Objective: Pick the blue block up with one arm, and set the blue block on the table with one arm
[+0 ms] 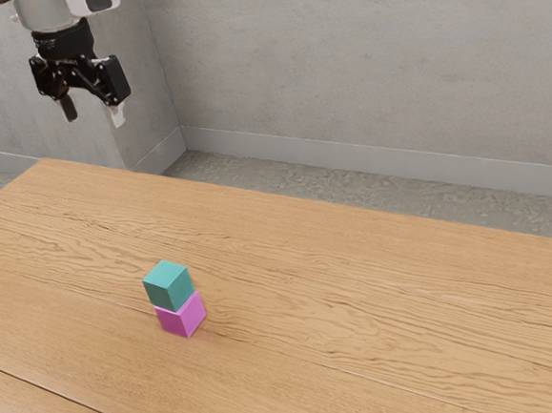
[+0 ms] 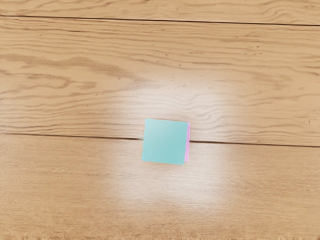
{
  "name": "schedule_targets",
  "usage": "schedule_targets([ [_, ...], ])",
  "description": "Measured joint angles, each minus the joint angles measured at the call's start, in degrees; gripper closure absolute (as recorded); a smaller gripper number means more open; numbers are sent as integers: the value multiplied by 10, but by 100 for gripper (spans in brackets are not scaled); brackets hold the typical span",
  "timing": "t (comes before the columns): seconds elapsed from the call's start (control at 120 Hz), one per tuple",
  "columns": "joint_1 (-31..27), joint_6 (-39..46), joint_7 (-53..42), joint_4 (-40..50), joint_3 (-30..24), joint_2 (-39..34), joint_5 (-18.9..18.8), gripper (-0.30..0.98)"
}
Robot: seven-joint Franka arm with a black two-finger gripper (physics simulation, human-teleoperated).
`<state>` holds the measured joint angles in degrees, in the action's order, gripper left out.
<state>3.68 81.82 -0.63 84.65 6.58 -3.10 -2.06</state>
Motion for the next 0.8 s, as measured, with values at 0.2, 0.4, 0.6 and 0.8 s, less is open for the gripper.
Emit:
schedule_targets([
  [0.2,-17,-24,-4,-1,1,0,-3,0],
  [0.4,2,-89,-8,-174,-14,-1,-5,0],
  [0.6,15,-116,-10,-180,-24,6,-7,0],
  [0.8,-7,-101,-11,-100,-34,-7,6,0],
])
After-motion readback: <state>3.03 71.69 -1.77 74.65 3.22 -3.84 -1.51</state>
